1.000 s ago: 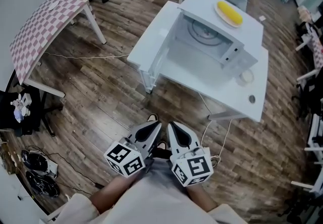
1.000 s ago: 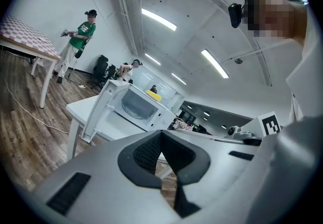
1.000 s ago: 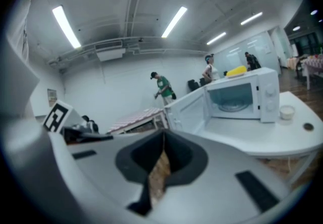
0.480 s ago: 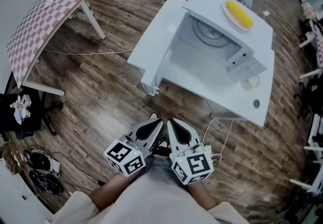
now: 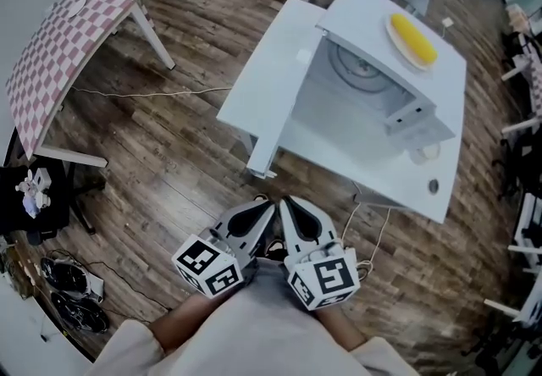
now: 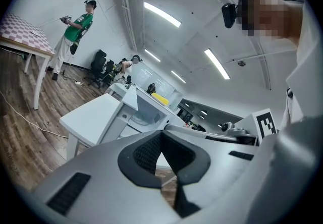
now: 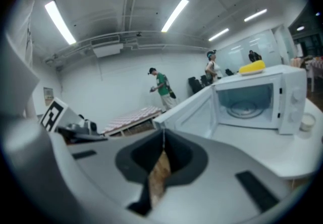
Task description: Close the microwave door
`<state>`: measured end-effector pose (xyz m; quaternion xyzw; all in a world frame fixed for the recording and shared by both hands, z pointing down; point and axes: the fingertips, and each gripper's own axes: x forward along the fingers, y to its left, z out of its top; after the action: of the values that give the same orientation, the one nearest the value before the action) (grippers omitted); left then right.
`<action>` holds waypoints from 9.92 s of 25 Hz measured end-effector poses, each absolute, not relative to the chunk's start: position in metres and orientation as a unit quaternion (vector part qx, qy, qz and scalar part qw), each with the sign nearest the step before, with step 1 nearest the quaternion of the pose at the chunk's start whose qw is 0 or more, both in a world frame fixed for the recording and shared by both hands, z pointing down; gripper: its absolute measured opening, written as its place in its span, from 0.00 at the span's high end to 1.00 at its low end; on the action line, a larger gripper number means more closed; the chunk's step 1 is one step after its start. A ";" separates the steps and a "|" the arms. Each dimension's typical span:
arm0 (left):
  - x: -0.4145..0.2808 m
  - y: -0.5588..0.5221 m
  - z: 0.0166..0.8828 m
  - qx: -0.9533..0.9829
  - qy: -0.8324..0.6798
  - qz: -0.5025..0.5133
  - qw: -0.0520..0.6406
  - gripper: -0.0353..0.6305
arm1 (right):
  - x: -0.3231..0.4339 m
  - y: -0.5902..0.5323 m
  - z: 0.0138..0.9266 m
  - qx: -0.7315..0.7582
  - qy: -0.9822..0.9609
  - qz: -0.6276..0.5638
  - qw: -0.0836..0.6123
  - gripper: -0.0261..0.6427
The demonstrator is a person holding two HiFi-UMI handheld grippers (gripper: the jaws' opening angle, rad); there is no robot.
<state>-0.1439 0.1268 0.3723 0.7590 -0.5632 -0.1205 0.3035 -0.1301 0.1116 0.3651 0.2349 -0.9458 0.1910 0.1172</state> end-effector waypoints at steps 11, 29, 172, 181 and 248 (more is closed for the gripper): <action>-0.170 0.105 0.349 0.790 -0.531 -0.126 0.280 0.92 | -0.150 0.083 0.346 0.270 -0.942 0.166 0.110 0.93; -0.239 0.092 0.366 0.805 -0.532 -0.049 0.257 0.92 | -0.173 0.056 0.358 0.305 -0.930 0.165 0.121 0.93; -0.025 0.005 0.378 0.896 -0.227 -0.006 0.381 0.92 | 0.006 -0.025 0.396 0.449 -0.856 0.214 0.143 0.93; -0.018 -0.001 0.379 0.898 -0.218 -0.003 0.383 0.92 | 0.011 -0.028 0.397 0.450 -0.854 0.218 0.144 0.93; 0.048 -0.079 0.377 0.897 -0.211 -0.006 0.389 0.92 | 0.065 -0.098 0.395 0.440 -0.860 0.228 0.125 0.93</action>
<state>0.0478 -0.0793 0.3774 0.8965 -0.2113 -0.0057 0.3892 0.0650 -0.0984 0.3953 0.4396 -0.8597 0.2282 0.1251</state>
